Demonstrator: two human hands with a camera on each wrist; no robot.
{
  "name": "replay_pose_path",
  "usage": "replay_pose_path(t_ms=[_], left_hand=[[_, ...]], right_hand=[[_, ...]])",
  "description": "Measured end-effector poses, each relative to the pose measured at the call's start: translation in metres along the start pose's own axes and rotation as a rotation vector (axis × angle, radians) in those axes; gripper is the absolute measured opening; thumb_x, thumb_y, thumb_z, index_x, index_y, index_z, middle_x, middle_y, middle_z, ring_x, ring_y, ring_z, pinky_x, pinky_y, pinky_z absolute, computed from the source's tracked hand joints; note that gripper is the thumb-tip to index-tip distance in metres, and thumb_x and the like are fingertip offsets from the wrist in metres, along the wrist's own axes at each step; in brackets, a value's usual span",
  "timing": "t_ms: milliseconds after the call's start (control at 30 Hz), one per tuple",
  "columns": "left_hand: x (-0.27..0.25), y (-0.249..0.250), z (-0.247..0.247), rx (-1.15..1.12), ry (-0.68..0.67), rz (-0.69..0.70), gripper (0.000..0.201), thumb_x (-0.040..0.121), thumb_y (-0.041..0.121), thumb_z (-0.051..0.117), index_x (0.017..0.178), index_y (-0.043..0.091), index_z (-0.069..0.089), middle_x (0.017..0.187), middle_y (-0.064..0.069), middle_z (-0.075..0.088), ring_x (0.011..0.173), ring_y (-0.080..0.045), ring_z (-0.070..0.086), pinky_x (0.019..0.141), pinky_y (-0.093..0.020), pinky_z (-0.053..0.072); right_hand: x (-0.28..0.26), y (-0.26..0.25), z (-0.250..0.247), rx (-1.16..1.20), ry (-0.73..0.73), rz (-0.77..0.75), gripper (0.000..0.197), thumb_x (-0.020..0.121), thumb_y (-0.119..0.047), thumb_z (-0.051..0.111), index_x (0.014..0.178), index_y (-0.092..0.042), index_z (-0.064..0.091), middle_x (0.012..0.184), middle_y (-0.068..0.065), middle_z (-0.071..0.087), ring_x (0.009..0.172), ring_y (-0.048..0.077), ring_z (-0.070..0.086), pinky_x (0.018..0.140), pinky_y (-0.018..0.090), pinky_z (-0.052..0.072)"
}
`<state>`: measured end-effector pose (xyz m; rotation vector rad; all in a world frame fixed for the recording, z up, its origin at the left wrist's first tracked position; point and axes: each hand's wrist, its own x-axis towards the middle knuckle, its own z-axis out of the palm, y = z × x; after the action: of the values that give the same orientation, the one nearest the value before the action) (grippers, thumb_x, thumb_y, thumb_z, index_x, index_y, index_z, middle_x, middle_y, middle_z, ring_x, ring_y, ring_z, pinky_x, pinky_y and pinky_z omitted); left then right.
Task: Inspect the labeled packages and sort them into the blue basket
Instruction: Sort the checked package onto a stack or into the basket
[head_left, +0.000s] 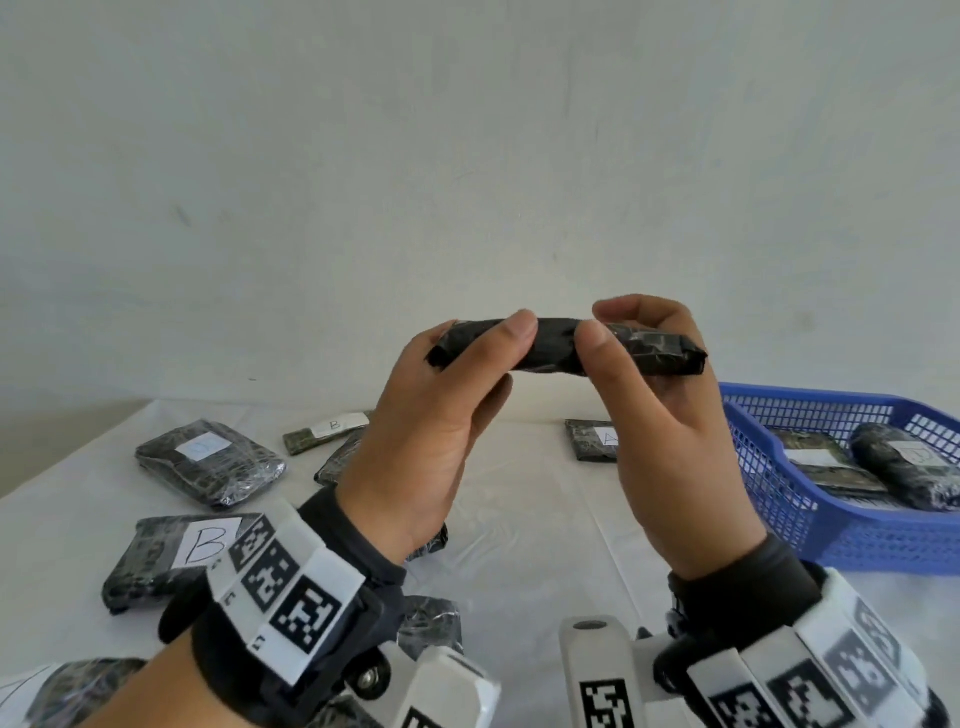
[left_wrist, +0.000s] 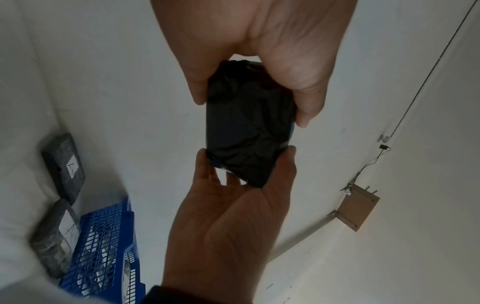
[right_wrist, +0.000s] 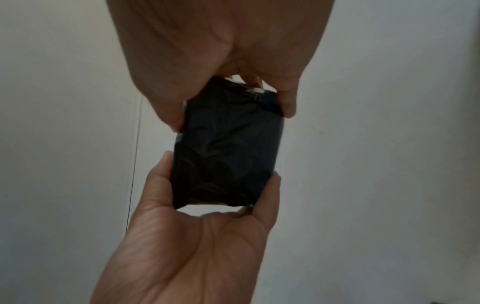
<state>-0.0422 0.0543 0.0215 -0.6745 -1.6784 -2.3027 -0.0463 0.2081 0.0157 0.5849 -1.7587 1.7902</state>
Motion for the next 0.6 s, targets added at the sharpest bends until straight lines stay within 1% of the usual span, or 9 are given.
replay_pose_path(t_ms=[67, 133, 200, 267, 300, 367, 433, 500, 600], left_hand=[[-0.0026, 0.0012, 0.0031, -0.014, -0.036, -0.023, 0.011, 0.078, 0.043, 0.074, 0.077, 0.035, 0.081, 0.094, 0.013, 0.075, 0.103, -0.002, 0.066, 0.114, -0.038, 0.041], [-0.0025, -0.0005, 0.0026, -0.028, -0.027, 0.001, 0.009, 0.078, 0.04, 0.075, 0.079, 0.035, 0.082, 0.095, 0.0, 0.068, 0.102, -0.016, 0.057, 0.108, -0.04, 0.034], [-0.0023, -0.0004, 0.0029, -0.031, -0.015, 0.019, 0.014, 0.077, 0.044, 0.074, 0.078, 0.031, 0.081, 0.102, -0.006, 0.054, 0.103, -0.022, 0.045, 0.103, -0.044, 0.03], [-0.0012, 0.0007, 0.002, -0.061, 0.006, -0.009, 0.014, 0.076, 0.044, 0.076, 0.075, 0.031, 0.079, 0.093, -0.001, 0.066, 0.098, -0.016, 0.06, 0.11, -0.04, 0.038], [-0.0009, 0.0007, 0.0017, -0.07, -0.001, -0.022, 0.011, 0.078, 0.042, 0.077, 0.074, 0.032, 0.079, 0.092, 0.006, 0.073, 0.099, -0.008, 0.066, 0.114, -0.037, 0.041], [-0.0012, 0.0005, 0.0016, -0.054, -0.016, -0.029, 0.014, 0.083, 0.036, 0.071, 0.074, 0.033, 0.081, 0.092, 0.013, 0.077, 0.099, 0.001, 0.068, 0.115, -0.037, 0.042], [-0.0005, -0.0006, 0.0025, -0.046, -0.011, -0.029, 0.019, 0.084, 0.035, 0.066, 0.074, 0.033, 0.082, 0.089, 0.014, 0.077, 0.094, 0.003, 0.069, 0.111, -0.035, 0.043], [-0.0013, -0.0013, 0.0033, -0.053, 0.002, -0.026, 0.017, 0.084, 0.033, 0.067, 0.078, 0.03, 0.083, 0.09, 0.011, 0.078, 0.093, 0.001, 0.07, 0.105, -0.031, 0.046], [-0.0011, -0.003, 0.0032, -0.073, 0.014, -0.013, 0.017, 0.084, 0.031, 0.067, 0.081, 0.028, 0.083, 0.091, 0.009, 0.078, 0.093, 0.0, 0.07, 0.098, -0.026, 0.05]], right_hand=[[-0.0006, -0.0009, 0.0032, -0.017, 0.008, -0.009, 0.029, 0.089, -0.041, 0.07, 0.104, -0.017, 0.06, 0.098, -0.001, 0.07, 0.094, 0.005, 0.068, 0.084, 0.018, 0.052], [-0.0013, -0.0019, 0.005, 0.002, 0.025, -0.007, 0.032, 0.086, -0.044, 0.074, 0.101, -0.019, 0.06, 0.099, 0.003, 0.07, 0.094, 0.01, 0.068, 0.084, 0.02, 0.053], [-0.0012, -0.0029, 0.0058, 0.03, 0.032, -0.001, 0.038, 0.082, -0.049, 0.073, 0.1, -0.019, 0.06, 0.1, 0.007, 0.07, 0.092, 0.012, 0.067, 0.081, 0.018, 0.052], [-0.0005, -0.0023, 0.005, 0.017, 0.028, 0.007, 0.038, 0.083, -0.048, 0.074, 0.099, -0.016, 0.061, 0.097, 0.011, 0.071, 0.09, 0.019, 0.068, 0.079, 0.017, 0.052], [-0.0001, -0.0019, 0.0043, 0.009, 0.028, 0.014, 0.038, 0.084, -0.047, 0.074, 0.1, -0.014, 0.061, 0.096, 0.01, 0.071, 0.091, 0.021, 0.068, 0.078, 0.018, 0.053], [-0.0001, 0.0005, 0.0024, -0.002, 0.017, 0.029, 0.046, 0.081, -0.052, 0.075, 0.103, -0.013, 0.061, 0.103, 0.012, 0.072, 0.098, 0.027, 0.07, 0.082, 0.026, 0.056], [-0.0003, 0.0017, 0.0016, -0.035, 0.004, 0.039, 0.052, 0.078, -0.056, 0.077, 0.105, -0.014, 0.06, 0.106, 0.016, 0.071, 0.102, 0.032, 0.069, 0.083, 0.031, 0.058], [-0.0007, 0.0021, 0.0023, -0.047, 0.004, 0.058, 0.052, 0.079, -0.055, 0.078, 0.106, -0.014, 0.061, 0.107, 0.015, 0.071, 0.102, 0.029, 0.07, 0.082, 0.026, 0.058], [-0.0013, 0.0014, 0.0023, -0.034, -0.004, 0.08, 0.054, 0.078, -0.06, 0.075, 0.106, -0.016, 0.06, 0.109, 0.015, 0.071, 0.104, 0.025, 0.07, 0.083, 0.024, 0.056]])
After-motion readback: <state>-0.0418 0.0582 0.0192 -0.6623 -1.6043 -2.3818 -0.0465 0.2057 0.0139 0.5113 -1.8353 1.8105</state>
